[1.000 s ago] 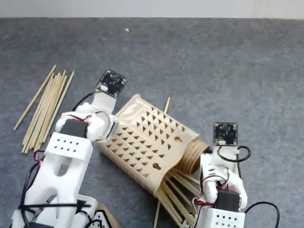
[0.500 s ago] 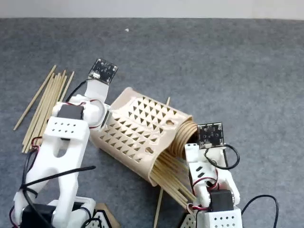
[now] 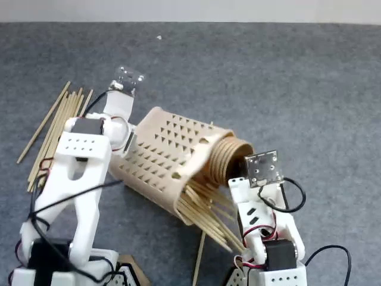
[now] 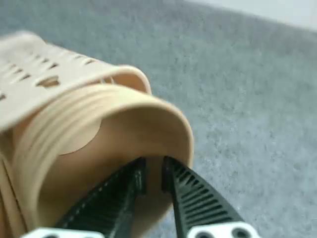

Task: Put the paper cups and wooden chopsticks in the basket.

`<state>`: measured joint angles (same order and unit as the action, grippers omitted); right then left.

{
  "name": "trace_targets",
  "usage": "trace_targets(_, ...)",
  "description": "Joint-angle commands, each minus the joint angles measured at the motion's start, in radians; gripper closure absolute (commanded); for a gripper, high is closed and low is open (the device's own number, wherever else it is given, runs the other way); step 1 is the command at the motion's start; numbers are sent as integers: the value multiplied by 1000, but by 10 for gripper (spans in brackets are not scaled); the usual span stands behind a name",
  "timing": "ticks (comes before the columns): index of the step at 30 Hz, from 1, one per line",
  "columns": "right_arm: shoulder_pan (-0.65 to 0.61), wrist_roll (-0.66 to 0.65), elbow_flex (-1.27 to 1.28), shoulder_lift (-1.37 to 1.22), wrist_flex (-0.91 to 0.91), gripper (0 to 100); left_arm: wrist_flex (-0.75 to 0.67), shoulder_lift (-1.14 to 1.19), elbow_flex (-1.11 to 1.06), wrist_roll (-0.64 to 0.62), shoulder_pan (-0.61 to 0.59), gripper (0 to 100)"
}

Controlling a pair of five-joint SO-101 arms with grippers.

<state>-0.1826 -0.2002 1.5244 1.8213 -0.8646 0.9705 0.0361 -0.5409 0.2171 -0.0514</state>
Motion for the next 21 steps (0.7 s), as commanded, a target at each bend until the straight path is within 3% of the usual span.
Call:
trace_targets(1, -4, -11, -68, 5, -7, 920, 68, 133, 30, 8, -4, 857)
trace_targets(5, -4, -11, -120, -41, -8, 920, 101, 173, 70, 9, -4, 857)
trace_targets(13, 1, -5, -380, -412, -12, 921, 153, 205, 102, 43, 2, 857)
trace_targets(21, 38, -5, -607, -518, -174, 921, 275, 325, 226, 40, 4, 854)
